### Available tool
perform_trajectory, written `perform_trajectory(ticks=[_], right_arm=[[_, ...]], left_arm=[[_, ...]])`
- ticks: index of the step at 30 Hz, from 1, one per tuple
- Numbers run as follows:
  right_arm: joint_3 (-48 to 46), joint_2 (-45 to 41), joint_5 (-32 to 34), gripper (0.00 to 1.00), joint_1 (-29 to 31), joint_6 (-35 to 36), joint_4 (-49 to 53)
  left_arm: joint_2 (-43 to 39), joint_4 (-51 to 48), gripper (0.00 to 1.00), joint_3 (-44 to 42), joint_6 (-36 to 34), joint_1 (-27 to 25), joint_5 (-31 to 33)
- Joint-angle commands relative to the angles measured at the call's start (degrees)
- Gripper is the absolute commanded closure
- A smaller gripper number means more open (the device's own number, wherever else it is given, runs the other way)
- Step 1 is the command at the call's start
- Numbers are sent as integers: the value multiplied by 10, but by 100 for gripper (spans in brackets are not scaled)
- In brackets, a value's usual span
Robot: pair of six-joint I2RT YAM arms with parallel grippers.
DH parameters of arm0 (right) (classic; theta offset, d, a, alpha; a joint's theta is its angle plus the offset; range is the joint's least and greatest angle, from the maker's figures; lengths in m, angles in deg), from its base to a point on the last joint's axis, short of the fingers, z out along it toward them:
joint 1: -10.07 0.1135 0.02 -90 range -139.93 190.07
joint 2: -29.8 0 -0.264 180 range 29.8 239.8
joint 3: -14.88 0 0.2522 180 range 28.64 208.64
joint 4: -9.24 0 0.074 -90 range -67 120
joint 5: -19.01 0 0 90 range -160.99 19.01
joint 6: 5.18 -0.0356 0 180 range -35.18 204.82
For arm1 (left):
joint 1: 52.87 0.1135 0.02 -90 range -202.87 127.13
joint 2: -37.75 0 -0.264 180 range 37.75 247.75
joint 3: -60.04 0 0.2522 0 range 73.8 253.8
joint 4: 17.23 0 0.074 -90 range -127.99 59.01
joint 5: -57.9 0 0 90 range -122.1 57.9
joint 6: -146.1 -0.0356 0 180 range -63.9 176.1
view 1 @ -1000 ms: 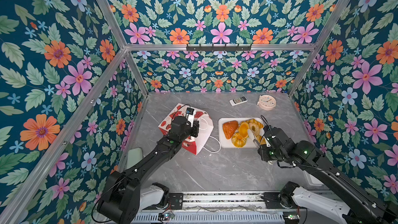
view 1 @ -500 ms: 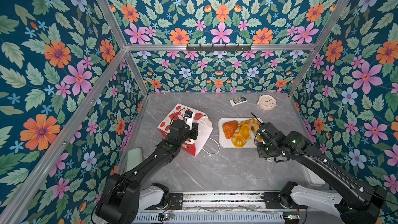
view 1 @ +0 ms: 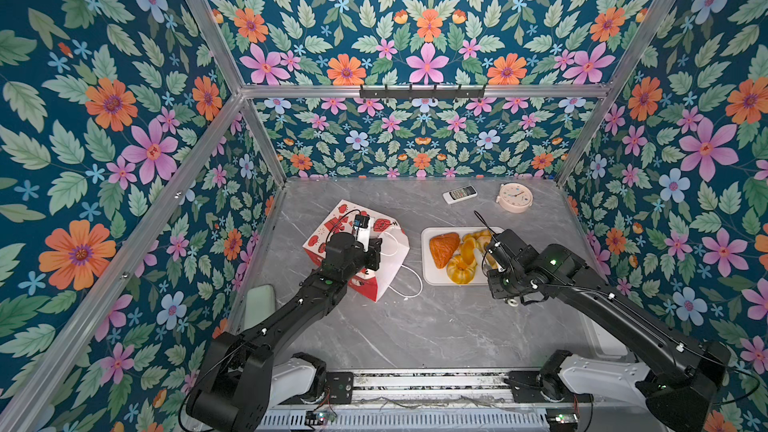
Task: Take the fake bread out of the paper bag
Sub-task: 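Lower the yellow slice onto the white tray and open the right tongs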
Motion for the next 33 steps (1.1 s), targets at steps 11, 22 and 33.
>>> perform_trajectory(ticks=[11, 22, 33], right_arm=[[-6, 28, -49, 100, 7, 18, -61], [-15, 44, -73, 97, 7, 22, -117], [-36, 45, -103, 93, 7, 22, -177]], left_arm=[[-2, 27, 100, -7, 8, 5, -11], [-1, 33, 100, -5, 14, 6, -18], [1, 37, 100, -4, 18, 6, -26]])
